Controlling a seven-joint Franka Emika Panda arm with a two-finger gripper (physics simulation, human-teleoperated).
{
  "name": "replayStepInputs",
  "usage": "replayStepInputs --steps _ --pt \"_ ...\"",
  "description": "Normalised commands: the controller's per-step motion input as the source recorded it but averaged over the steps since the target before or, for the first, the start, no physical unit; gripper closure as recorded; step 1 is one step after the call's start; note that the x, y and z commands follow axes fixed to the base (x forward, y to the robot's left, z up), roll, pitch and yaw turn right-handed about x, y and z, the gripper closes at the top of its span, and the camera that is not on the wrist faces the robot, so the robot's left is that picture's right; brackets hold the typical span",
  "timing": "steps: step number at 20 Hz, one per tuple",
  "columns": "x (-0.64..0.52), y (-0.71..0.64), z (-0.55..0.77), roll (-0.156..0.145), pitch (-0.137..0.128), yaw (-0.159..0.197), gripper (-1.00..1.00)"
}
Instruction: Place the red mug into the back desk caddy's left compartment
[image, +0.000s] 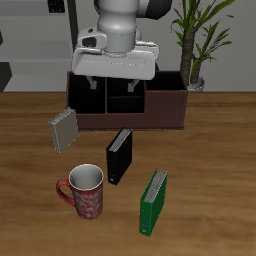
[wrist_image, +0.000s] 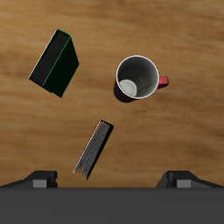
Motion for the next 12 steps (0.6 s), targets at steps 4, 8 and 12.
replayStepInputs --steps 4,8,12 --pt "0.27 -0.23 -0.01 0.023 -0.007 0.02 -1.0" --pt "0.35 -0.29 -0.04 0.03 -0.018 0.055 -1.0" --pt "0.35 -0.16 -0.23 0.013 0.005 -0.019 -1.0"
